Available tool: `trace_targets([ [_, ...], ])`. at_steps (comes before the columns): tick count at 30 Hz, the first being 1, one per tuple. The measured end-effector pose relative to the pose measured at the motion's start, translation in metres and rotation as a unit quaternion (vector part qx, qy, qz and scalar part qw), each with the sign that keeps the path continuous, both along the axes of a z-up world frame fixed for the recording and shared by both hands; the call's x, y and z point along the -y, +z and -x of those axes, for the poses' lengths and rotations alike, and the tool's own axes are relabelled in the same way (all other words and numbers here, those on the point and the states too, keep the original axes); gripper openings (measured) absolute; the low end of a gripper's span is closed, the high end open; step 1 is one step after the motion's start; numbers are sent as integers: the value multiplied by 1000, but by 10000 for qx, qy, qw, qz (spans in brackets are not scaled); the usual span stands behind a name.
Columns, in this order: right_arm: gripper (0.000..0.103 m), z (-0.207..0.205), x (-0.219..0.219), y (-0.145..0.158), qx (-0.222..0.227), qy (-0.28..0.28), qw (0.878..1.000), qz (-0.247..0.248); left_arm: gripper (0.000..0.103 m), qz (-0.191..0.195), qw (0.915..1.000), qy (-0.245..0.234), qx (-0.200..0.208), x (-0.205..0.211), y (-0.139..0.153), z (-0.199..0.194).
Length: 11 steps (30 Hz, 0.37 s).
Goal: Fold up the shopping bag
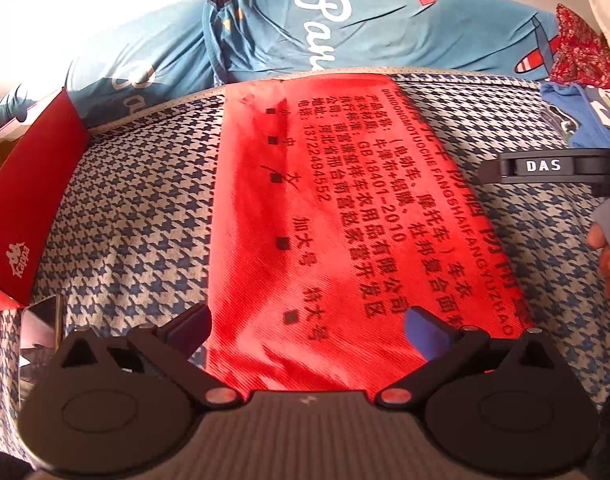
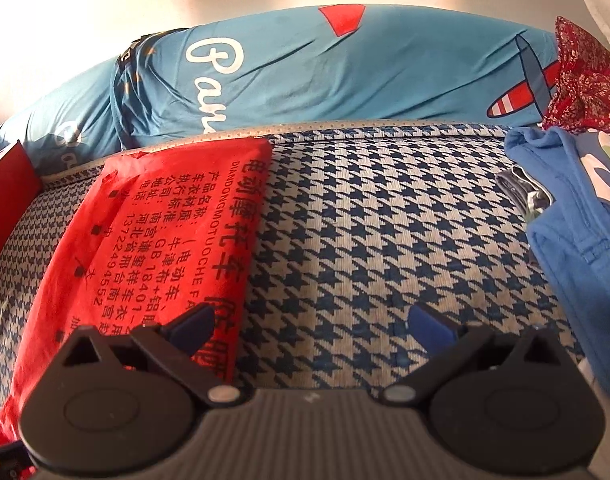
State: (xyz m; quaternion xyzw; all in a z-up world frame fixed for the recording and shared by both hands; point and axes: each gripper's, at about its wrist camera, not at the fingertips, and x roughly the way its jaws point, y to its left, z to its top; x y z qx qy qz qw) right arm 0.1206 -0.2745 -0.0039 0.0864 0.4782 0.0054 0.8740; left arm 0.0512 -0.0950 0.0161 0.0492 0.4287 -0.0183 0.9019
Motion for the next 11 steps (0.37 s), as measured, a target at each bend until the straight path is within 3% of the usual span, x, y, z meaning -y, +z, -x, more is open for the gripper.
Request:
trace_targets([
  [11, 103, -22, 2, -20, -237, 28, 9991, 355, 103, 77, 9995, 318, 32, -36, -9, -26],
])
